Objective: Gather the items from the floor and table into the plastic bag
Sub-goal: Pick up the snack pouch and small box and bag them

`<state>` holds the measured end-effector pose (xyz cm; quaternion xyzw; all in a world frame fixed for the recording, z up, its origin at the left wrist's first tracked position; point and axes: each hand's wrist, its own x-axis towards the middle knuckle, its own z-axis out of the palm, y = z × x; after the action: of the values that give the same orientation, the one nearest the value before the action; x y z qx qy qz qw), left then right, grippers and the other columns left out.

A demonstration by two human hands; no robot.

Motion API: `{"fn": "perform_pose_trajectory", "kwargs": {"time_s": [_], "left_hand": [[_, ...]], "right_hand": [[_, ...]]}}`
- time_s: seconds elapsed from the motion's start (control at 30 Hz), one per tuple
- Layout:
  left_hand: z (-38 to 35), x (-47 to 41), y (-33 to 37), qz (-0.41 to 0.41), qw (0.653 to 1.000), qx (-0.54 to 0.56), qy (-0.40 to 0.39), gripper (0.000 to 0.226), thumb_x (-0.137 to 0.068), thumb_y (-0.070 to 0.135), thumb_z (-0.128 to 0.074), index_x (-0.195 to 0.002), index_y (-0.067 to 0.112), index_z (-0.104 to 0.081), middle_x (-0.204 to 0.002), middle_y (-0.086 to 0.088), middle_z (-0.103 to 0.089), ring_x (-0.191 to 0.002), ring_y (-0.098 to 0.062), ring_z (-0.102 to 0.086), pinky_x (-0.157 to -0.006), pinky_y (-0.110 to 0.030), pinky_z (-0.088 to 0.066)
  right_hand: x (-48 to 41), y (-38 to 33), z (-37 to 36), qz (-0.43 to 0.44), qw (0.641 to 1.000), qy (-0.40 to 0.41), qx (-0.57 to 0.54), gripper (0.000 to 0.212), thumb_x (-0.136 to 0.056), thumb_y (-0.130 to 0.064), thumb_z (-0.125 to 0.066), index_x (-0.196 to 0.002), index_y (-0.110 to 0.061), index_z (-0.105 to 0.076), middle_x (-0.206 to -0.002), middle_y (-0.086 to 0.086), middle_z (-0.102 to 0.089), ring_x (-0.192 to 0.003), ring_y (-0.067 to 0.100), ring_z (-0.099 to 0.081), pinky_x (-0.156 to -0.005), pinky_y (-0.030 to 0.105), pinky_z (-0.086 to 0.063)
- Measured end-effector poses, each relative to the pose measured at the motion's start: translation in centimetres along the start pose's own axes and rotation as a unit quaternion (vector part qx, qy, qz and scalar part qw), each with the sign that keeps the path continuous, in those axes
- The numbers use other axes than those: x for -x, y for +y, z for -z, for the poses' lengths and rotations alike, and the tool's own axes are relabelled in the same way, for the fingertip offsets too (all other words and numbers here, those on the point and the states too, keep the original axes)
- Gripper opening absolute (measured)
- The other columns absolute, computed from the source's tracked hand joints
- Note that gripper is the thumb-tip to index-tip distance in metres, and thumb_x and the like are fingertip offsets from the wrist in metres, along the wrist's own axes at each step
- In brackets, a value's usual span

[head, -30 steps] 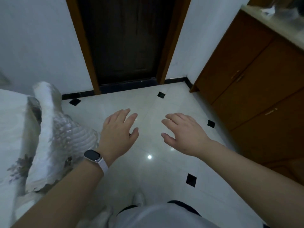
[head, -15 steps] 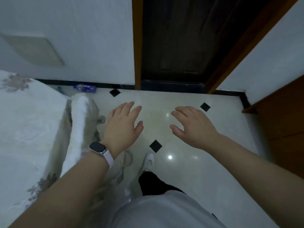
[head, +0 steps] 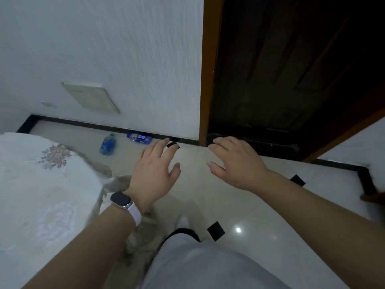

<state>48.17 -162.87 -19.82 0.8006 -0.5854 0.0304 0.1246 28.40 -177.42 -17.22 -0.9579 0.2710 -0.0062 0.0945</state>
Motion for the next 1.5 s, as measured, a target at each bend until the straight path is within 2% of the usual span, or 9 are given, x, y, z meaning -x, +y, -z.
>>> {"fn": "perform_pose_trajectory", "kwargs": {"time_s": [0.1, 0.37, 0.7, 0.8, 0.93, 1.1, 1.2, 1.3, 1.5], "left_hand": [[-0.7, -2.9, -0.5, 0.016, 1.000, 0.000, -0.020, 0.052, -0.087, 0.041, -0.048, -0.132, 0.017, -0.056, -0.138, -0.012, -0.055, -0.126, -0.034, -0.050, -0.103, -0.049, -0.041], [-4.3, -13.6, -4.0, 0.044, 0.999, 0.015, -0.022, 0.050, -0.086, 0.039, -0.053, -0.130, 0.017, -0.058, -0.136, -0.011, -0.056, -0.125, -0.033, -0.052, -0.100, -0.049, -0.043], [-3.9, -26.3, -6.9, 0.041, 0.999, 0.012, 0.027, 0.051, -0.088, 0.041, -0.046, -0.129, 0.016, -0.061, -0.134, -0.013, -0.059, -0.123, -0.035, -0.054, -0.099, -0.048, -0.043], [-3.7, -27.8, -9.0, 0.078, 0.996, 0.003, 0.040, 0.049, -0.086, 0.040, -0.050, -0.128, 0.017, -0.061, -0.134, -0.012, -0.059, -0.123, -0.035, -0.054, -0.100, -0.048, -0.043], [-4.2, -27.7, -13.2, 0.159, 0.986, -0.010, 0.044, 0.048, -0.084, 0.040, -0.050, -0.126, 0.018, -0.062, -0.132, -0.010, -0.060, -0.122, -0.033, -0.054, -0.097, -0.047, -0.044], [-4.3, -28.0, -18.6, 0.268, 0.962, -0.054, 0.013, 0.051, -0.080, 0.042, -0.050, -0.124, 0.019, -0.062, -0.130, -0.009, -0.061, -0.118, -0.034, -0.057, -0.096, -0.045, -0.044], [-3.2, -28.7, -20.9, 0.349, 0.934, -0.080, 0.017, 0.053, -0.080, 0.045, -0.049, -0.125, 0.019, -0.062, -0.131, -0.009, -0.061, -0.119, -0.033, -0.057, -0.096, -0.045, -0.045], [-1.5, -29.0, -23.1, 0.411, 0.905, -0.112, 0.021, 0.054, -0.081, 0.046, -0.047, -0.126, 0.021, -0.061, -0.132, -0.009, -0.061, -0.119, -0.033, -0.057, -0.096, -0.046, -0.046], [2.4, -25.2, -25.9, 0.544, 0.829, -0.128, 0.035, 0.053, -0.086, 0.043, -0.047, -0.133, 0.023, -0.055, -0.142, -0.007, -0.053, -0.129, -0.032, -0.047, -0.105, -0.048, -0.037]], "right_hand": [[-3.4, 1.3, 0.2, 0.016, 1.000, 0.002, -0.009, 0.051, -0.096, -0.049, -0.042, -0.136, -0.019, -0.053, -0.140, 0.002, -0.051, -0.128, 0.022, -0.043, -0.104, 0.040, -0.036], [-14.5, 6.4, 1.4, 0.040, 0.999, -0.006, 0.005, 0.053, -0.098, -0.051, -0.042, -0.140, -0.021, -0.049, -0.148, 0.001, -0.044, -0.136, 0.020, -0.036, -0.109, 0.038, -0.031], [-26.4, 11.6, 5.9, 0.075, 0.996, 0.022, 0.053, 0.054, -0.096, -0.052, -0.042, -0.141, -0.021, -0.049, -0.146, 0.001, -0.046, -0.135, 0.020, -0.038, -0.109, 0.038, -0.032], [-30.6, 11.7, 5.3, 0.100, 0.994, 0.013, 0.038, 0.055, -0.096, -0.052, -0.042, -0.140, -0.021, -0.050, -0.146, 0.001, -0.046, -0.134, 0.021, -0.039, -0.108, 0.039, -0.032], [-37.2, 10.4, 3.1, 0.166, 0.986, -0.005, 0.018, 0.058, -0.091, -0.052, -0.038, -0.132, -0.017, -0.058, -0.139, 0.007, -0.054, -0.127, 0.027, -0.049, -0.101, 0.043, -0.040], [-46.5, 7.3, 0.6, 0.263, 0.964, 0.011, -0.027, 0.053, -0.087, -0.049, -0.043, -0.119, -0.013, -0.066, -0.126, 0.009, -0.063, -0.114, 0.030, -0.059, -0.092, 0.042, -0.048], [-51.9, 4.5, 0.1, 0.322, 0.945, -0.001, -0.061, 0.051, -0.084, -0.048, -0.046, -0.113, -0.013, -0.068, -0.119, 0.008, -0.066, -0.106, 0.030, -0.062, -0.085, 0.041, -0.051], [-56.8, 0.3, -0.4, 0.387, 0.919, -0.032, -0.071, 0.054, -0.086, -0.051, -0.043, -0.120, -0.015, -0.063, -0.127, 0.006, -0.061, -0.114, 0.027, -0.056, -0.092, 0.040, -0.047], [-61.6, -8.6, -0.8, 0.510, 0.853, -0.059, -0.096, 0.055, -0.089, -0.048, -0.041, -0.125, -0.012, -0.060, -0.129, 0.009, -0.059, -0.116, 0.028, -0.054, -0.095, 0.041, -0.045]]}}
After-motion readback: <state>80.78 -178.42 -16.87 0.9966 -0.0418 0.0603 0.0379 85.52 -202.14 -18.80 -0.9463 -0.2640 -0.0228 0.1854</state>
